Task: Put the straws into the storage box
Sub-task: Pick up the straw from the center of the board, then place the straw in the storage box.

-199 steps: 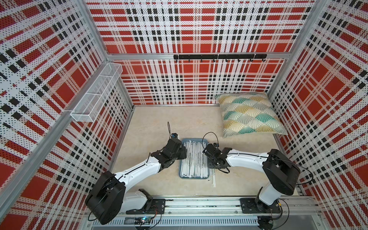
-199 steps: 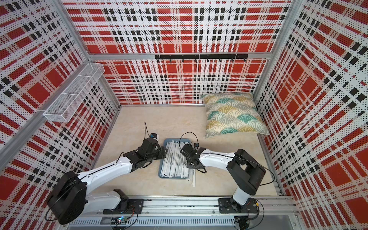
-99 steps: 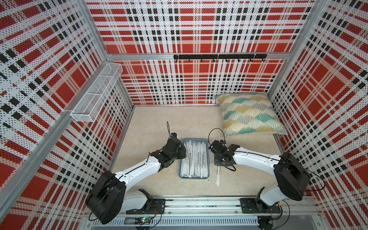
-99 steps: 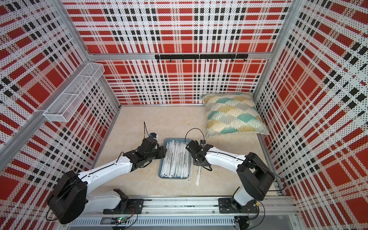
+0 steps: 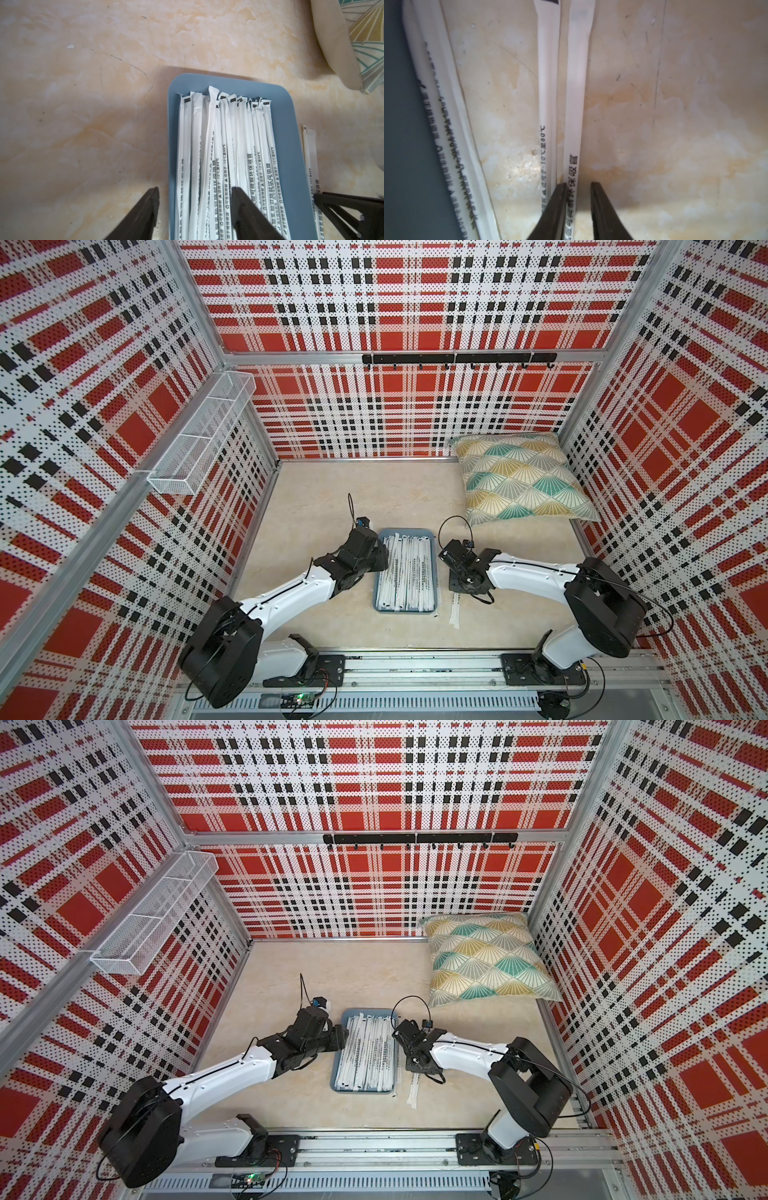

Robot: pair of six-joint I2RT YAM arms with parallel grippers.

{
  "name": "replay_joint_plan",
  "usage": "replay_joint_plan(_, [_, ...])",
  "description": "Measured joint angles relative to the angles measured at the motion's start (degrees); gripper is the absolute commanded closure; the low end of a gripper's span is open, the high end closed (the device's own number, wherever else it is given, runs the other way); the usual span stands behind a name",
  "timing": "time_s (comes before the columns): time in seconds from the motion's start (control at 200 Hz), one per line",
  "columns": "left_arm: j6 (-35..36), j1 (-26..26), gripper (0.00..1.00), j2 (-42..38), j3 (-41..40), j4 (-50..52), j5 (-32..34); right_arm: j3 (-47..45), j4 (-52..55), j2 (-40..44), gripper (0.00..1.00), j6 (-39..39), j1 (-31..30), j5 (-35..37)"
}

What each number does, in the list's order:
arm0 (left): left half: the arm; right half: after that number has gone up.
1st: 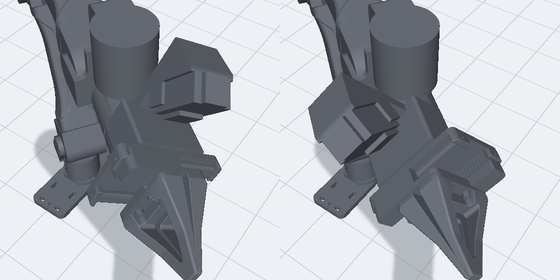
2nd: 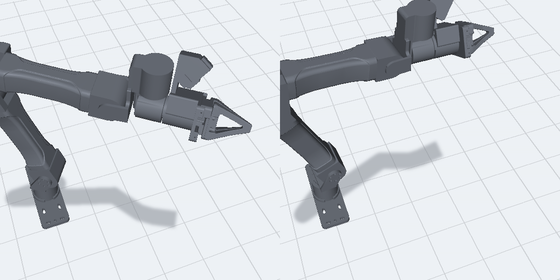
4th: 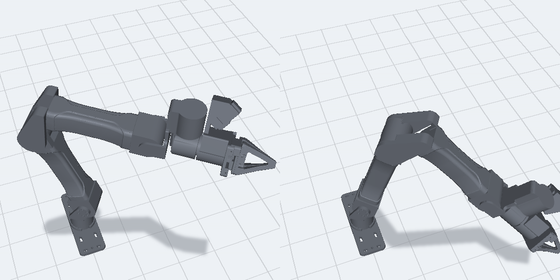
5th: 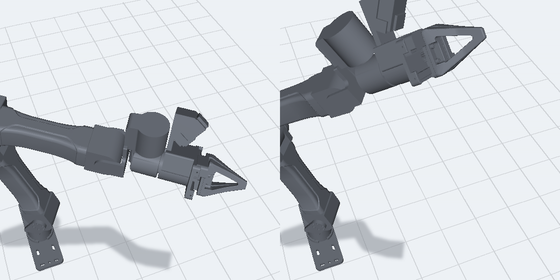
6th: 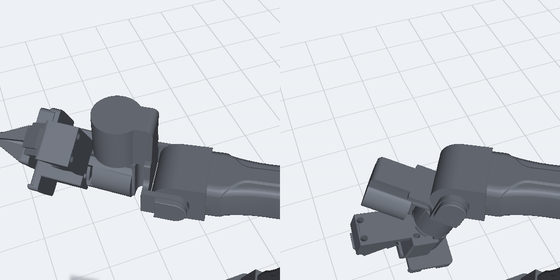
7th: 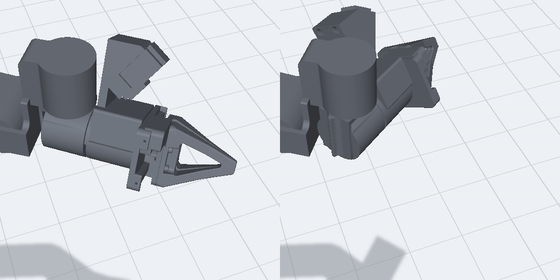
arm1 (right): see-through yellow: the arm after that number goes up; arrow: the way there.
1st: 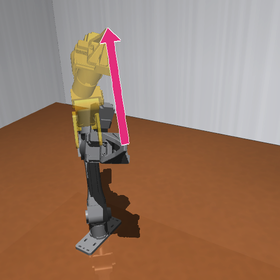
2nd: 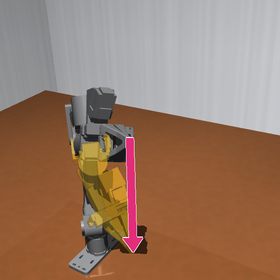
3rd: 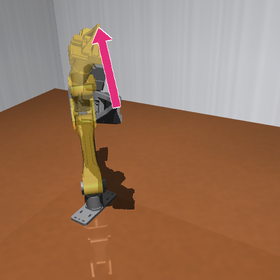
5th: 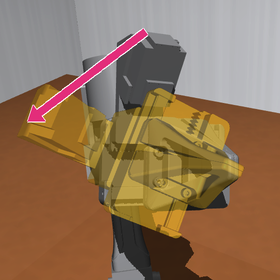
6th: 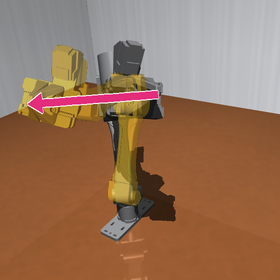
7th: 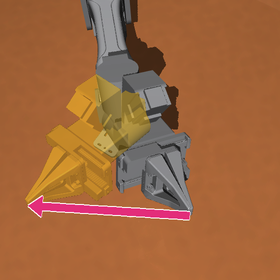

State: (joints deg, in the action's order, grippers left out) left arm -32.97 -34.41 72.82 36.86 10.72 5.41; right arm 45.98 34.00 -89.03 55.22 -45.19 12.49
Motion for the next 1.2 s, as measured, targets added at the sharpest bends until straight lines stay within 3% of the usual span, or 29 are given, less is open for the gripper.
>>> replay_joint_plan(0.251, [0.0,0.0,0.40,0.0,0.0,-0.1,0.0,3.3,1.0,-0.1,0.73,-0.7,0.0,0.7])
replay_joint_plan(0.441, [0.0,0.0,0.40,0.0,0.0,-0.5,0.0,0.4,-1.2,-1.1,0.74,-0.2,0.4,0.8])
replay_joint_plan(0.792, [0.0,0.4,0.41,0.9,0.0,-0.8,0.0,1.2,0.4,-0.9,0.89,0.0,0.2,2.1])
replay_joint_plan(0.947, [-0.2,3.7,0.43,-0.7,0.0,0.5,0.4,11.7,6.9,-0.8,0.88,0.0,-2.7,3.0])
replay_joint_plan(1.087, [-0.2,5.9,0.43,-2.6,-0.2,0.9,0.9,22.7,4.9,-2.2,0.88,0.7,-6.8,2.5])
replay_joint_plan(1.202, [-0.2,5.0,0.43,-2.7,-0.8,0.6,0.6,27.8,1.3,-8.6,0.87,1.1,-8.3,1.5])
